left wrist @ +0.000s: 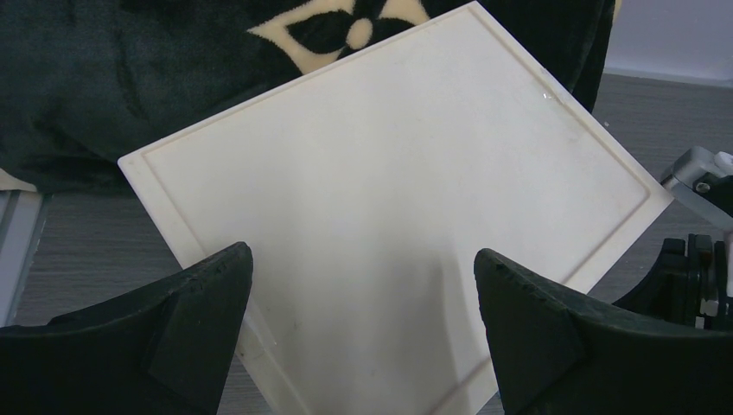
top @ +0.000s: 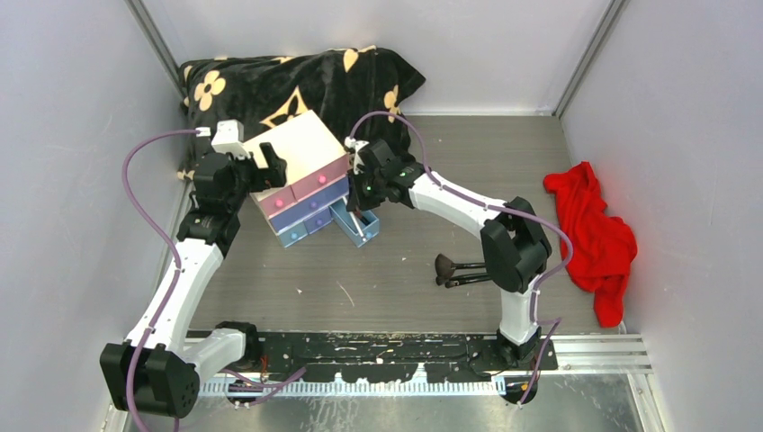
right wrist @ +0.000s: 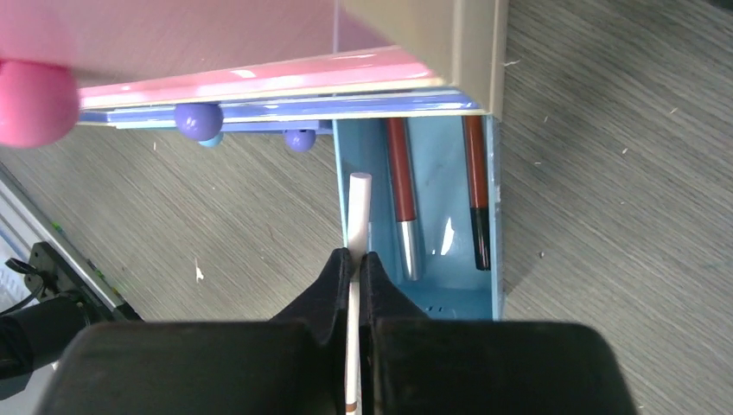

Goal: Organize the makeup
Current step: Place the makeup in the drawer, then close the drawer in the storage box.

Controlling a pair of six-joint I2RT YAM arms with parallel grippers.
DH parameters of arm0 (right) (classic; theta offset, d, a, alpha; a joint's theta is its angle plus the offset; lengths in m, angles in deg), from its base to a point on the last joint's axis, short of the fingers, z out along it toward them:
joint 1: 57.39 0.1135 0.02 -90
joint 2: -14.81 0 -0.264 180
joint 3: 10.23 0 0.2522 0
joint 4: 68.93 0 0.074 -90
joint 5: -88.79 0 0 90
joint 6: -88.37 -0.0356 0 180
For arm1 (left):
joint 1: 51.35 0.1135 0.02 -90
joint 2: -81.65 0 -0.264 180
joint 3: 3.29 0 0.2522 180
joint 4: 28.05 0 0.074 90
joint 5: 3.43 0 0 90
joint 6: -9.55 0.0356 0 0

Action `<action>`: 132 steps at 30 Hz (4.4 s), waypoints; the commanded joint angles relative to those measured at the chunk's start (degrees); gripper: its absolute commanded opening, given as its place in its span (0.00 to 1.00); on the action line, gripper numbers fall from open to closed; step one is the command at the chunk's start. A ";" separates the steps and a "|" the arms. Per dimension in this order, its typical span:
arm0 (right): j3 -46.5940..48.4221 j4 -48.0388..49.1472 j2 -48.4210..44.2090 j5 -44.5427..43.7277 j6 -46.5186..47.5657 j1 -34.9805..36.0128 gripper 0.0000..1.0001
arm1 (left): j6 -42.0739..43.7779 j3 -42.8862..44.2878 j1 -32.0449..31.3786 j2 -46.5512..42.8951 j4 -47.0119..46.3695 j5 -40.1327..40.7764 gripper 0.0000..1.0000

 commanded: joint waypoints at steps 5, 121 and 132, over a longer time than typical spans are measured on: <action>2.59 2.37 3.75 3.17 -1.58 -1.94 0.01 | 0.02 -0.35 0.22 -0.07 6.46 1.22 1.00; -15.68 48.01 6.17 -2.24 1.67 -1.85 0.44 | 1.24 -0.22 -0.09 1.25 7.21 1.61 0.99; -23.09 45.30 -2.21 -6.53 5.53 2.18 0.47 | 1.40 -0.28 -0.13 1.98 7.21 1.62 0.99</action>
